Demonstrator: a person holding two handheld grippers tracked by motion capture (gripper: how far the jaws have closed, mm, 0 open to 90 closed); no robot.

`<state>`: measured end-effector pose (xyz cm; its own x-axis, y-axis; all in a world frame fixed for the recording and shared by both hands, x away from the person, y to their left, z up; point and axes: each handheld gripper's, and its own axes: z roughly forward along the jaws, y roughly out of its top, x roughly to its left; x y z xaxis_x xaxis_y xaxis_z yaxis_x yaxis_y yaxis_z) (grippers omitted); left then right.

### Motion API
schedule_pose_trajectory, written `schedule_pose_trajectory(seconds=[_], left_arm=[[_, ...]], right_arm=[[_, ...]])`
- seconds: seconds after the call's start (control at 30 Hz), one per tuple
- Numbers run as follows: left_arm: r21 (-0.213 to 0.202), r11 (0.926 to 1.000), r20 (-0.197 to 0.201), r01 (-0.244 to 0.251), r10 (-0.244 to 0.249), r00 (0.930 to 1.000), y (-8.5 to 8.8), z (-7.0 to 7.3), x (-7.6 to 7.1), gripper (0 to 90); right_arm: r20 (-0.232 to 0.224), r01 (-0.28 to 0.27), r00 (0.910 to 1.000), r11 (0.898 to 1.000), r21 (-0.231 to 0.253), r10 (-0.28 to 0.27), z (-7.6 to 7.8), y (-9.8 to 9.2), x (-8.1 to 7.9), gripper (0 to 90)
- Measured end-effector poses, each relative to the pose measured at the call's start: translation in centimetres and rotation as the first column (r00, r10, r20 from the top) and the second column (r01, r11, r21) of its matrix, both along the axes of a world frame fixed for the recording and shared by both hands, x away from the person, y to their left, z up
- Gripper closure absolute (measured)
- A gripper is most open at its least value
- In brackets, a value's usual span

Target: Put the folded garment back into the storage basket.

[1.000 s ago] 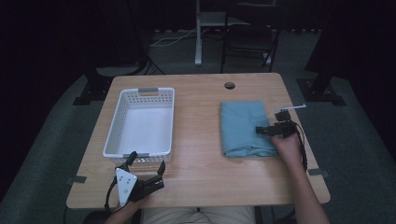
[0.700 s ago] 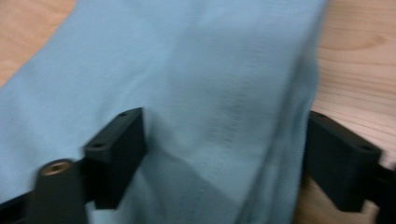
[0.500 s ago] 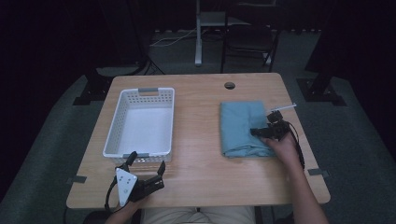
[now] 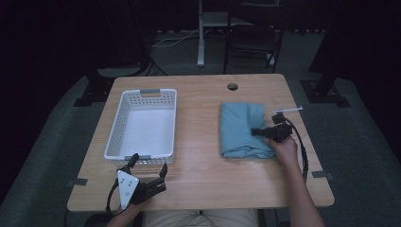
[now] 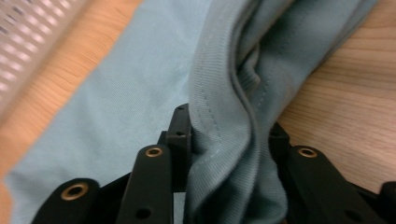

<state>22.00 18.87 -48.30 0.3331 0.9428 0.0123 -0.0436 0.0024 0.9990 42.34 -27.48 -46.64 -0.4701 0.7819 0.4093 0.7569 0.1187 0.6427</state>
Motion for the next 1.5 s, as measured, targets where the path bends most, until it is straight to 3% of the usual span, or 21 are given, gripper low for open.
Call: schedule_pose_trajectory(seconds=[0.13,0.47,0.67,0.97,1.07,1.17,1.27,1.4,1.47,1.5], left_arm=[[0.000,1.0000,0.000,0.000,0.000,1.0000,0.0,0.0,0.0,2.6],[0.000,1.0000,-0.001,0.000,0.000,1.0000,0.0,0.0,0.0,2.6],[0.000,1.0000,0.000,0.001,-0.001,1.0000,0.0,0.0,0.0,2.6],[0.000,1.0000,-0.001,0.000,0.000,1.0000,0.0,0.0,0.0,2.6],[0.000,1.0000,-0.001,0.000,0.000,1.0000,0.0,0.0,0.0,2.6],[0.000,1.0000,-0.001,0.000,0.000,1.0000,0.0,0.0,0.0,2.6],[0.001,1.0000,-0.001,0.000,0.000,1.0000,0.0,0.0,0.0,2.6],[0.000,1.0000,-0.001,0.000,0.000,1.0000,0.0,0.0,0.0,2.5],[0.001,1.0000,-0.002,0.000,0.000,1.0000,0.0,0.0,0.0,2.5],[0.000,1.0000,-0.001,0.000,0.000,1.0000,0.0,0.0,0.0,2.6]], right_arm=[[-0.020,-0.006,0.9998,0.991,0.130,0.008,-0.6,-0.7,0.3,68.7],[0.051,-0.035,0.9985,0.956,0.290,0.021,0.8,-0.9,-0.1,69.4],[0.112,-0.053,0.9935,0.952,0.302,0.019,2.3,-0.4,-0.7,69.8],[0.162,-0.048,0.9868,0.928,0.369,-0.013,3.5,-1.2,-1.4,70.3],[0.172,-0.050,0.9850,0.929,0.367,-0.015,3.8,-1.2,-1.5,70.4],[0.182,-0.059,0.9832,0.936,0.348,-0.006,4.3,-0.9,-1.6,70.4],[0.197,-0.070,0.9803,0.935,0.348,-0.001,4.7,-0.7,-1.7,70.4],[0.213,-0.079,0.9771,0.929,0.361,0.001,5.6,-0.7,-1.8,70.3],[0.225,-0.082,0.9743,0.919,0.386,-0.007,6.0,-0.8,-1.9,70.2],[0.229,-0.082,0.9735,0.919,0.386,-0.009,6.2,-0.9,-1.9,70.3]])
